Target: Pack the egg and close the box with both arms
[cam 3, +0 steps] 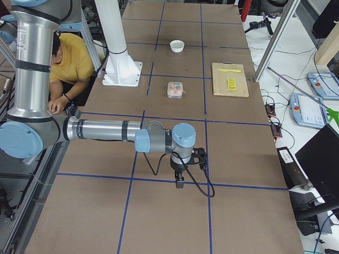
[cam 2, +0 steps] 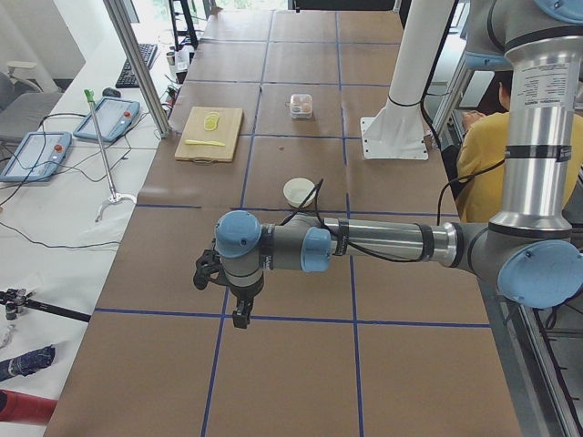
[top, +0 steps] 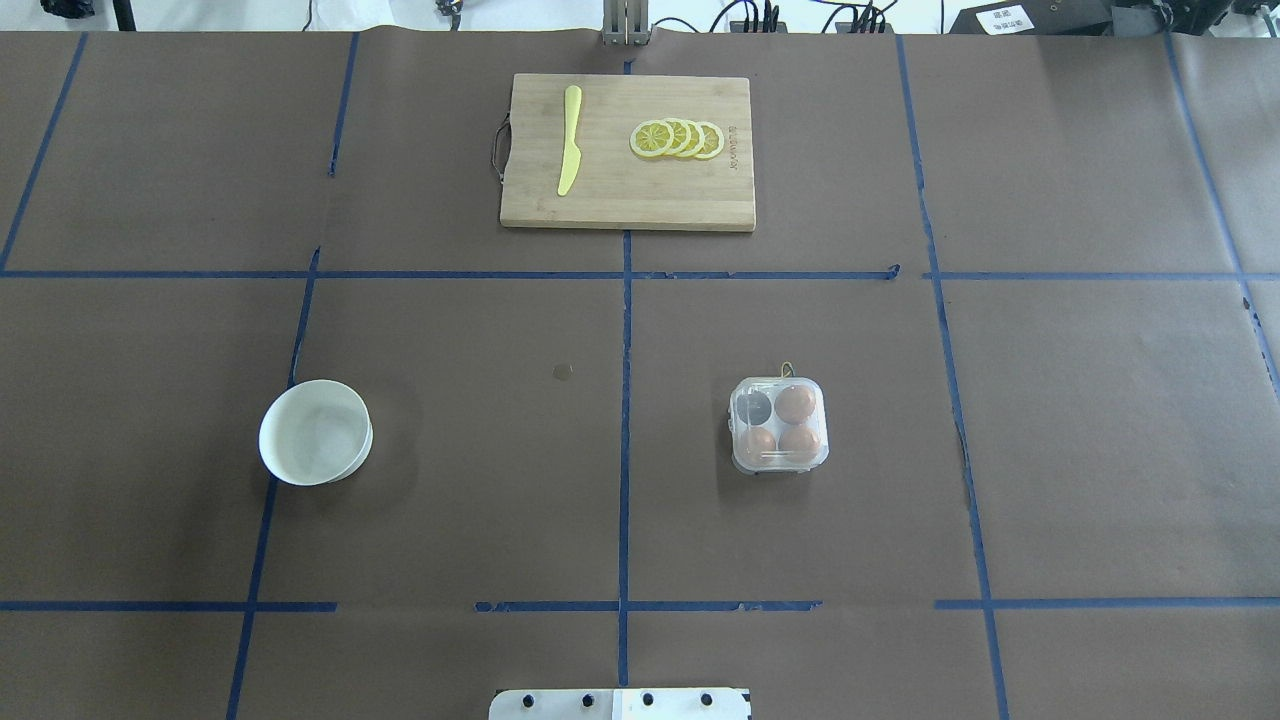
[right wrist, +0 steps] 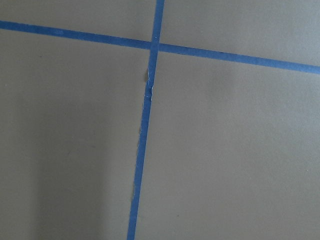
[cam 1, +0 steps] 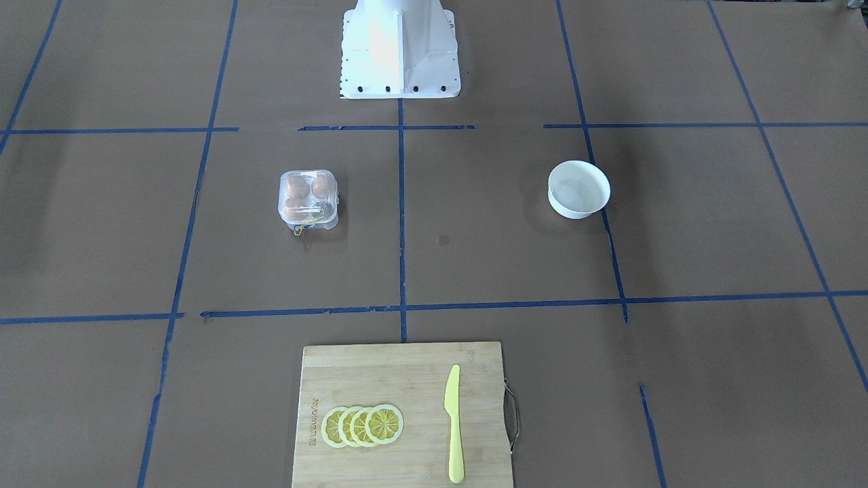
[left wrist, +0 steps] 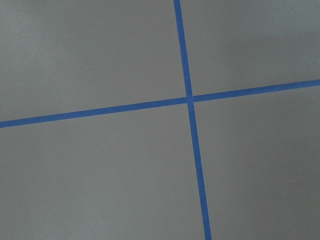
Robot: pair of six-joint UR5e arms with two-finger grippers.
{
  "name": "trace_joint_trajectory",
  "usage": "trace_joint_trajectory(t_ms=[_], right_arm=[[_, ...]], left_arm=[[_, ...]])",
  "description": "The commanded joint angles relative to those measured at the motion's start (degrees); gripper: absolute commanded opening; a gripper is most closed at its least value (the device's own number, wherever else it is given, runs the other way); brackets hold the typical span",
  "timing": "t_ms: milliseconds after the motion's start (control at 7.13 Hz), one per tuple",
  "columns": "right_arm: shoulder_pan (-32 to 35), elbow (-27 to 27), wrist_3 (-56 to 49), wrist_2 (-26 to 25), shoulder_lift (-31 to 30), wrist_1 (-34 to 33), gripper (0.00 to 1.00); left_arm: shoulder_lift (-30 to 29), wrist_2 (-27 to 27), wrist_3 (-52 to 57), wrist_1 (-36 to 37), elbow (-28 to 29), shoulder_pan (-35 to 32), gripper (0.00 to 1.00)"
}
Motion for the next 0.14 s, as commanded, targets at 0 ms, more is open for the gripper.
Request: trace_joint_trajectory(t_ms=[0], right_arm=[[-0.1, 0.0, 0.0, 0.0, 0.0, -0.1, 1.00]], left_arm=[[0.0, 0.0, 0.0, 0.0, -0.1, 0.0, 1.00]])
